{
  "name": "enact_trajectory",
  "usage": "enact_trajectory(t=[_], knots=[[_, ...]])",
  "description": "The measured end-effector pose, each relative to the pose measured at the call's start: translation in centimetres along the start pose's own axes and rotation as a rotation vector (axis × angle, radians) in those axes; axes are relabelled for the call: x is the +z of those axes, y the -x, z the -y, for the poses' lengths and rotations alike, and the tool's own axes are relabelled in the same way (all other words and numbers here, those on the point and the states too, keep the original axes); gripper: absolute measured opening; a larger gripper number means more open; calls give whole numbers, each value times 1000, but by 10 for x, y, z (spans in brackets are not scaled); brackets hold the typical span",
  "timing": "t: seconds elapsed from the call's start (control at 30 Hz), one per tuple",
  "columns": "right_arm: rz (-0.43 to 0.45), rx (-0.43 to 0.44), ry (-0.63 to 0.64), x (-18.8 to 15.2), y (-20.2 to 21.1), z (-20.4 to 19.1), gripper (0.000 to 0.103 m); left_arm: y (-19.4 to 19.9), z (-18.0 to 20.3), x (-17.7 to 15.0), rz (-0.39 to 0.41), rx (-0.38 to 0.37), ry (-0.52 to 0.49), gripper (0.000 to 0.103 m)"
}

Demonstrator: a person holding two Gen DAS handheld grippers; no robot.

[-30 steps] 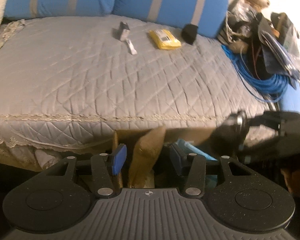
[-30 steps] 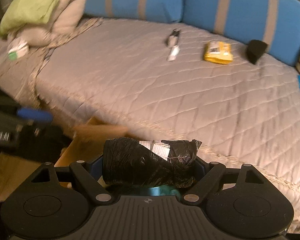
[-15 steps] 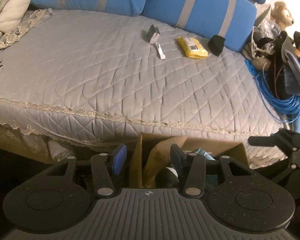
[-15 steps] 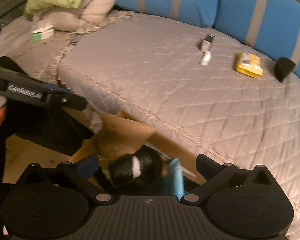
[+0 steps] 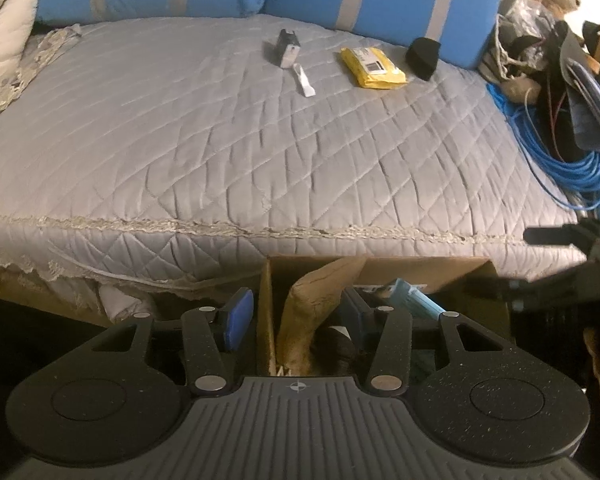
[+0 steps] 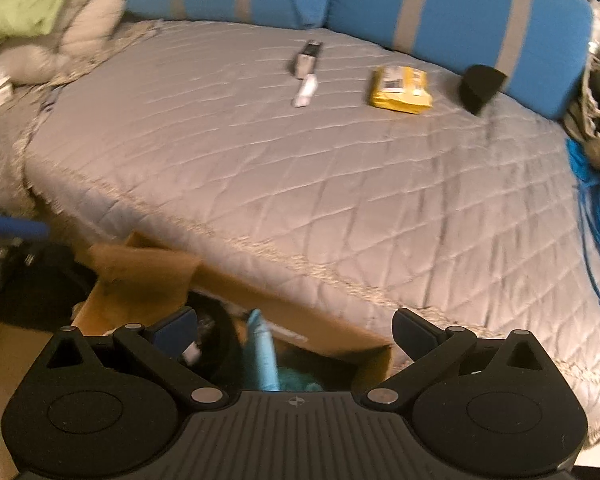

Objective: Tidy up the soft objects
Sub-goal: 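Open both grippers to release the tan pouch and black bundle into the box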

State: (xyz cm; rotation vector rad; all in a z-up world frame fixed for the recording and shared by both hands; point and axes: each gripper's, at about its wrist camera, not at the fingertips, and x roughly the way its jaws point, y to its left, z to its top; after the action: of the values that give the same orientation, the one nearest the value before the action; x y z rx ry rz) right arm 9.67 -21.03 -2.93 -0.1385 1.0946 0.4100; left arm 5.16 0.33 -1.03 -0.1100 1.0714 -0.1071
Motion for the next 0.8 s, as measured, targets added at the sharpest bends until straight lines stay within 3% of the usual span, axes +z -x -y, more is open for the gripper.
enact_trajectory(t=[0.5, 0.8], knots=[[43, -120, -185, 14, 2, 41, 103, -4, 15, 6, -14, -22, -56, 48], [97, -164, -145, 24, -6, 54, 103, -6, 19, 25, 19, 5, -118, 48]])
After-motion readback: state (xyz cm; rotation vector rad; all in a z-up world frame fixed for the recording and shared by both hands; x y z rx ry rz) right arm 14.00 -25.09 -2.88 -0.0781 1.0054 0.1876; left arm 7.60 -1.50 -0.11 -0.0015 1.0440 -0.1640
